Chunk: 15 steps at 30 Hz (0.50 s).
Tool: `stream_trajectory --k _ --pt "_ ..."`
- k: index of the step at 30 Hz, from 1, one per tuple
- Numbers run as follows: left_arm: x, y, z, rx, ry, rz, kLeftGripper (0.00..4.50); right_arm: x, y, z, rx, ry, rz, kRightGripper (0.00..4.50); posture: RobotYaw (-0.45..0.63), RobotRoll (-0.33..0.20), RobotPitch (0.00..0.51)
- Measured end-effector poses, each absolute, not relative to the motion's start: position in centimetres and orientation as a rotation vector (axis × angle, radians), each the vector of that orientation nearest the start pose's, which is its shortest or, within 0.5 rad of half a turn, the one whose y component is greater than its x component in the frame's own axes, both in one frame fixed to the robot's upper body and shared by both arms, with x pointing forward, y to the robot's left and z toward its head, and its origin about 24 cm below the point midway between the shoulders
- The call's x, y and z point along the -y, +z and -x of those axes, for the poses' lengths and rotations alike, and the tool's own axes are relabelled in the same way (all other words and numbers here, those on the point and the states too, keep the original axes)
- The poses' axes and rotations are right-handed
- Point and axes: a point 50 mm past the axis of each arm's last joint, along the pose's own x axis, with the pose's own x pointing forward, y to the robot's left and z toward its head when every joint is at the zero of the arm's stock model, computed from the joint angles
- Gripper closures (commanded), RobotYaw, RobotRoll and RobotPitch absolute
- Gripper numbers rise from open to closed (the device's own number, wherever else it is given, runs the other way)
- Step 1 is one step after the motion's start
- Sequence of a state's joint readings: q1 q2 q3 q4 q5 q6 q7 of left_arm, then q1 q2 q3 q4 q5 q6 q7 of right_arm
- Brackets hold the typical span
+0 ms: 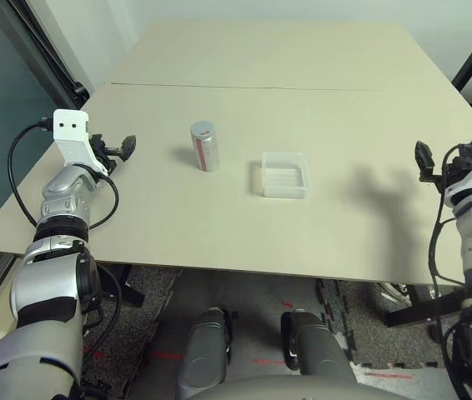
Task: Pour the medicine from the bottle into the box.
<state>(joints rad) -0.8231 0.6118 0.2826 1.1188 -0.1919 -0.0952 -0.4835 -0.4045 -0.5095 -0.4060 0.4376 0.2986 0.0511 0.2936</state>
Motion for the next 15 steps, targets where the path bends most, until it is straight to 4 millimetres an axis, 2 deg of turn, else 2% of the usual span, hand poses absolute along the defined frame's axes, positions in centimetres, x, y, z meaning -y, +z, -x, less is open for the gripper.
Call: stream_trajectory --k 5,10,15 --pt "-32.6 12.3 -35.7 -0.07 0.018 -0.037 0.02 32.9 12.5 -30.4 0.095 -0.14 0.043 0.0 -0.01 0.0 0.127" --pt "-32.3 12.5 -35.7 -0.063 -0.025 -0.035 0.02 33.3 13.8 -30.4 0.104 -0.067 0.067 0.0 -0.01 0.0 0.125" --pt "-31.9 15.1 -35.9 0.016 -0.125 -0.082 0.02 32.7 16.7 -30.7 0.15 0.088 0.079 0.0 0.03 0.0 0.103"
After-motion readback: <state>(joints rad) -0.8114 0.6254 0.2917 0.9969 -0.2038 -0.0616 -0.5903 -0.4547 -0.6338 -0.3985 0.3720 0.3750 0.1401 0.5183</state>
